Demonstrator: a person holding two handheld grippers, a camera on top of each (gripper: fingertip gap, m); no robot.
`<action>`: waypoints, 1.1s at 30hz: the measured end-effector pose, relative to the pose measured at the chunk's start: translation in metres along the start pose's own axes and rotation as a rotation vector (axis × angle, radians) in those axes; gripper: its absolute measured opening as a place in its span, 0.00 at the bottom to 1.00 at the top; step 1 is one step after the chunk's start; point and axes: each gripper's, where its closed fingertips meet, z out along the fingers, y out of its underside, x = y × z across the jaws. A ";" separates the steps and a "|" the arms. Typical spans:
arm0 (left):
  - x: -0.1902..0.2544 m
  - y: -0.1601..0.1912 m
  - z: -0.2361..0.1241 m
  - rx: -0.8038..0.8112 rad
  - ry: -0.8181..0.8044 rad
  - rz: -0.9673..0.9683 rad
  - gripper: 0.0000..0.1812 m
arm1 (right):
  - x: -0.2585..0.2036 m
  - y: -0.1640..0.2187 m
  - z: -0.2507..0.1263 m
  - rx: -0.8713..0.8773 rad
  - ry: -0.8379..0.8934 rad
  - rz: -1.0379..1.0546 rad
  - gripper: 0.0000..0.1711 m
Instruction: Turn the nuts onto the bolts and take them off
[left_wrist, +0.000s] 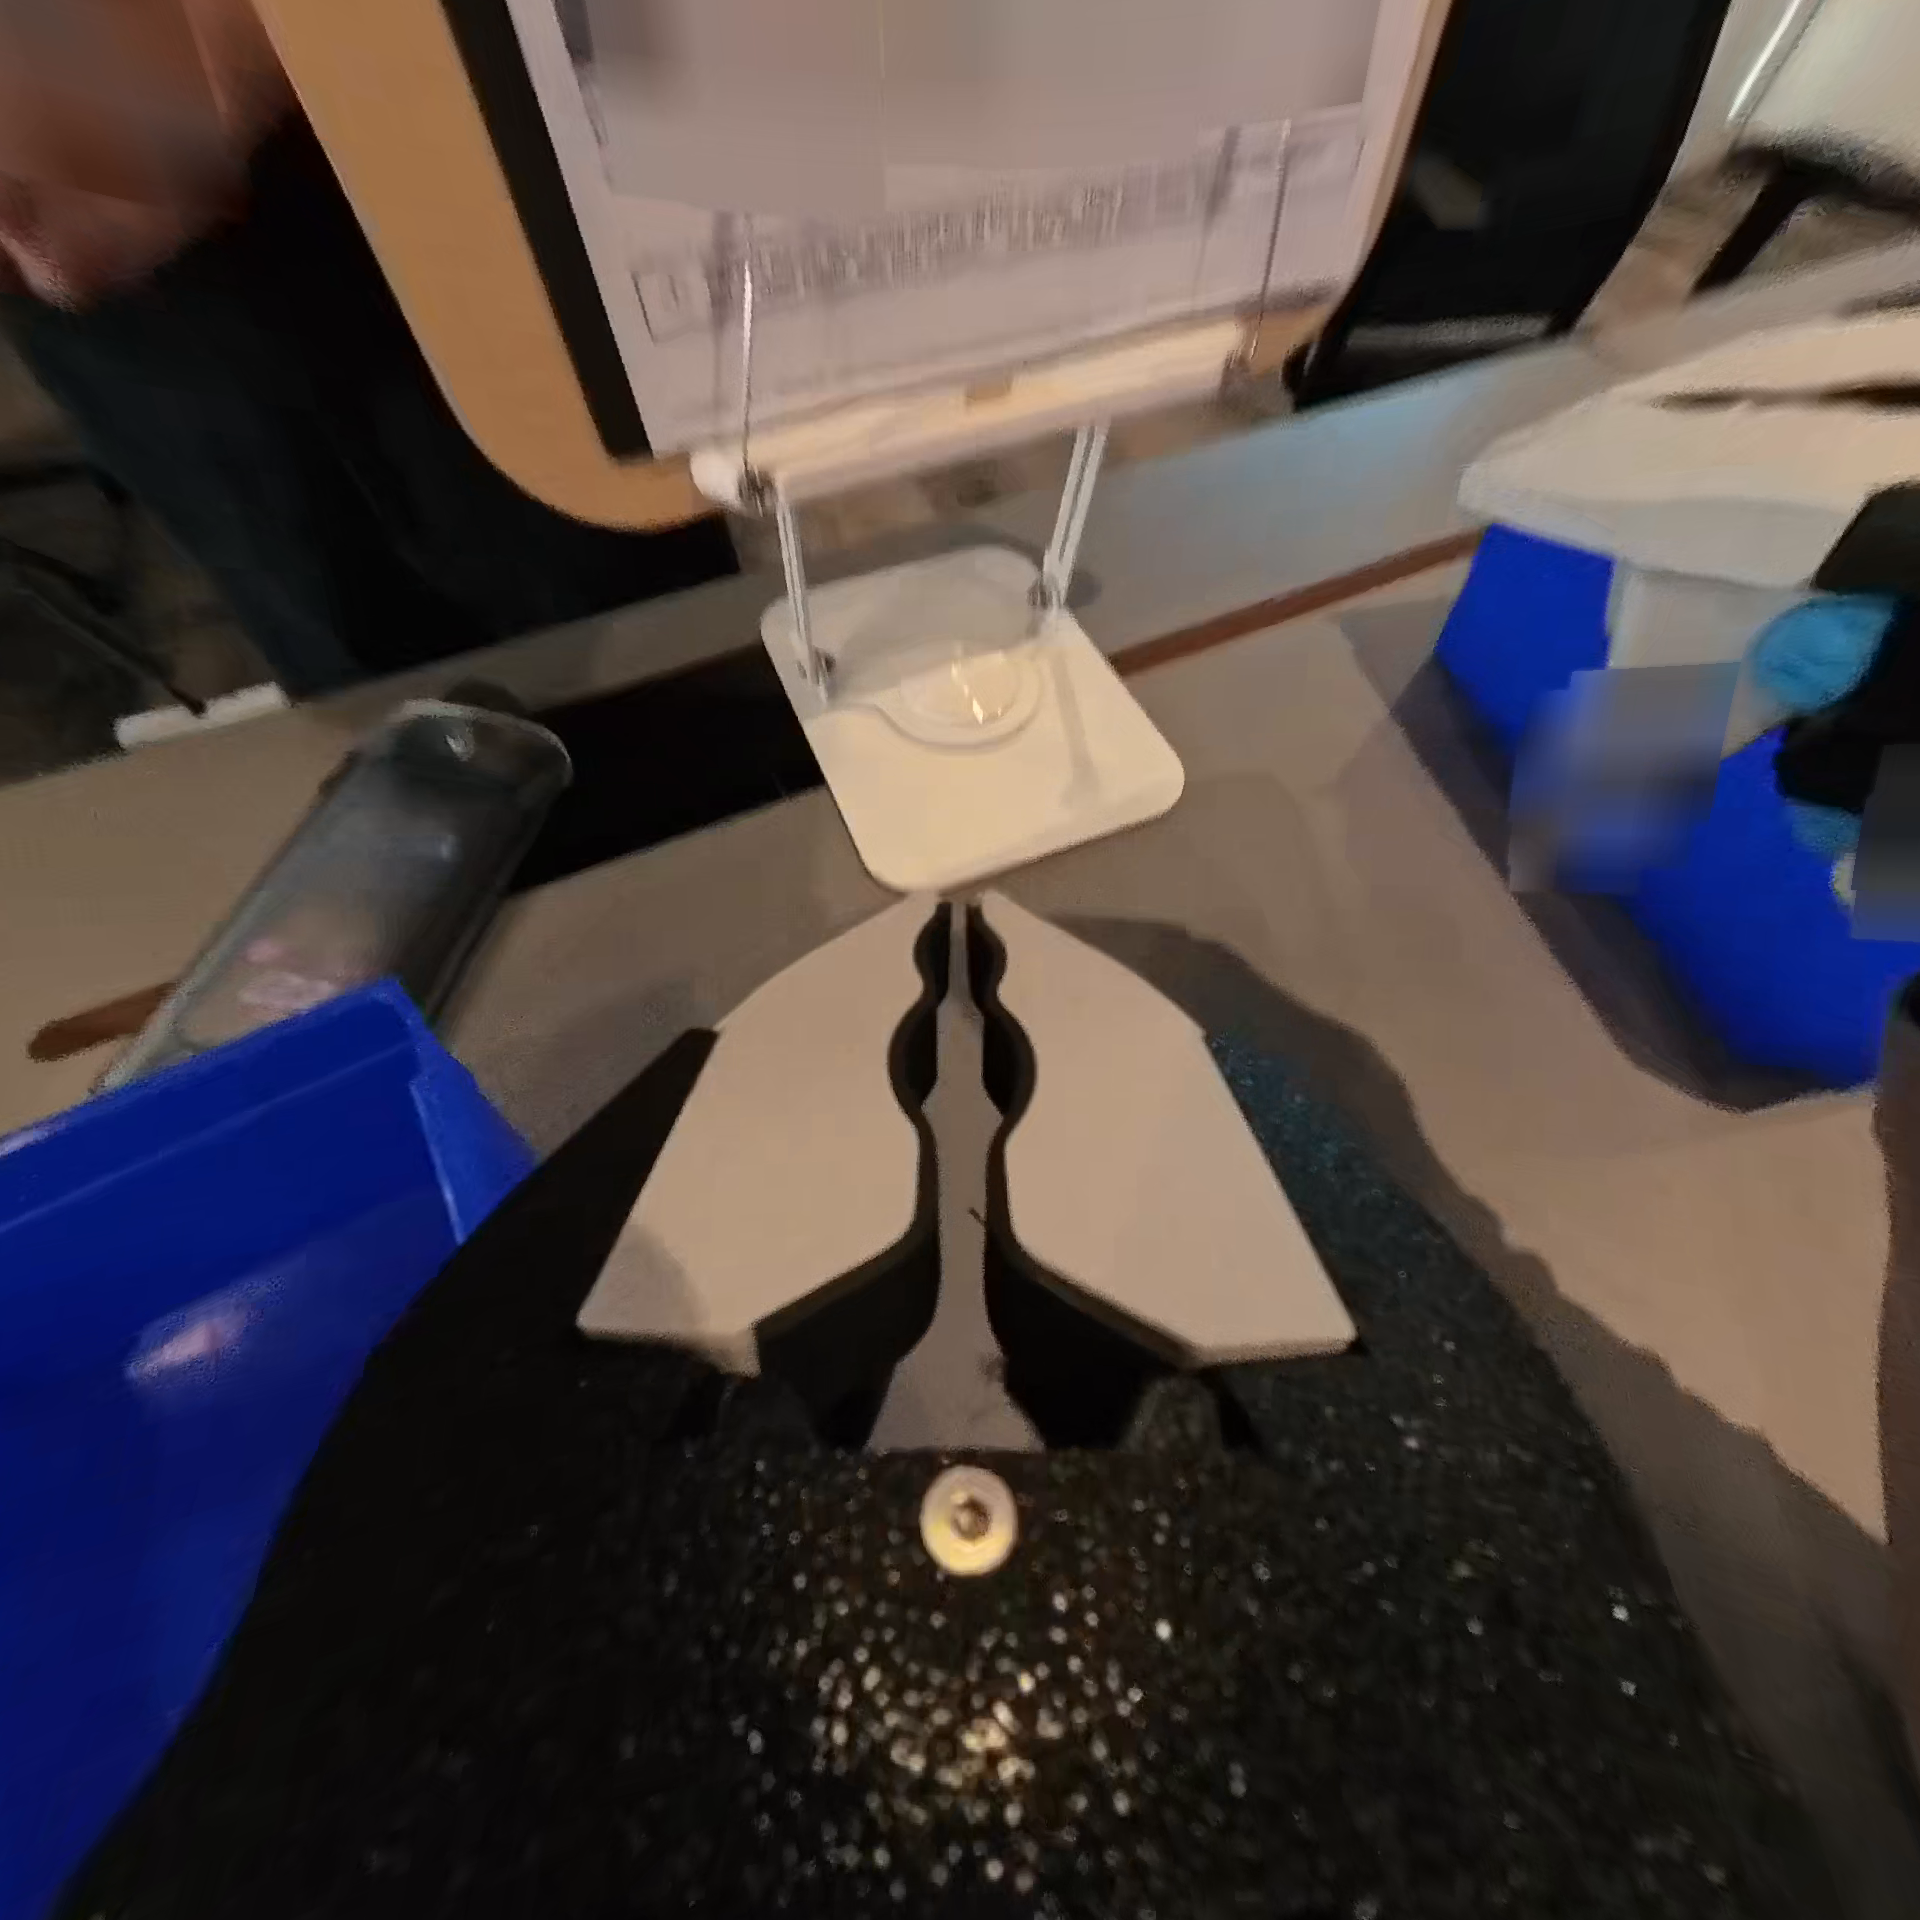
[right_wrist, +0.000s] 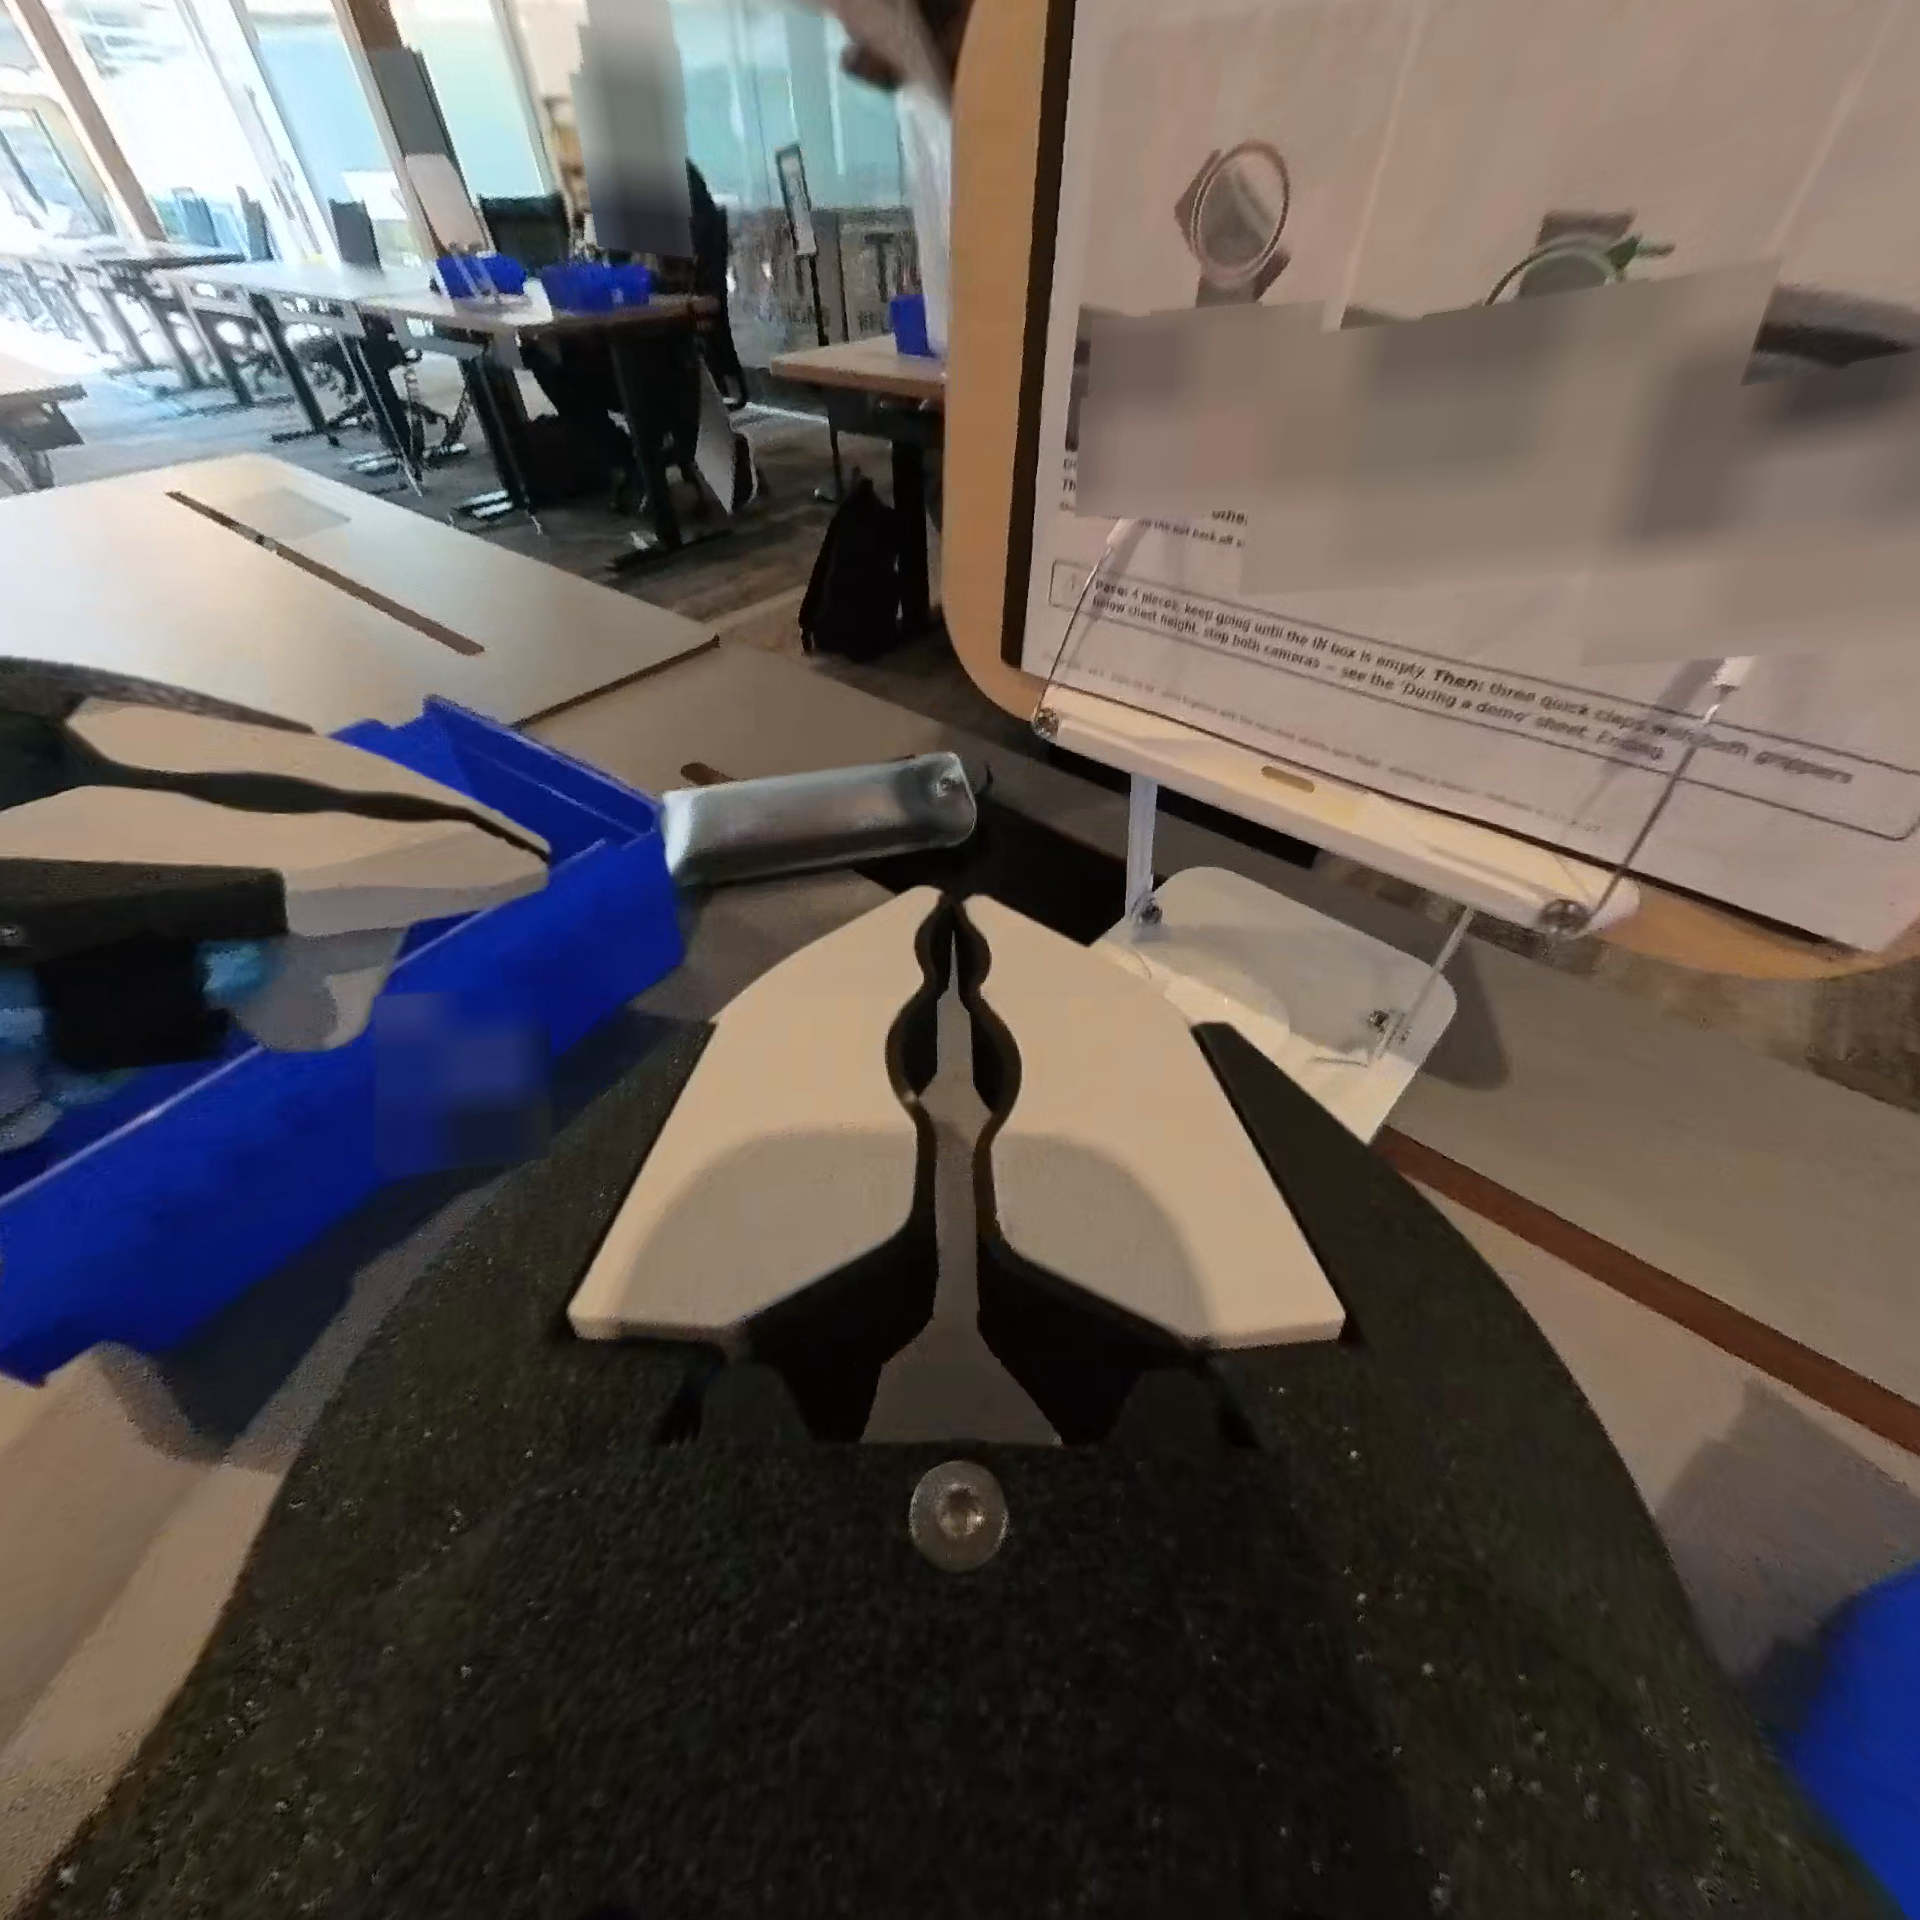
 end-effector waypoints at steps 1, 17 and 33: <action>-0.002 0.010 0.007 -0.056 -0.001 0.006 0.00 | 0.001 0.007 0.005 -0.028 -0.011 -0.001 0.00; -0.168 -0.004 -0.303 0.950 -0.822 -0.352 0.00 | 0.056 -0.092 -0.264 1.263 0.542 0.132 0.00; -0.039 -0.010 -0.051 0.051 -0.235 0.035 0.00 | 0.002 -0.001 -0.032 -0.013 0.163 -0.023 0.00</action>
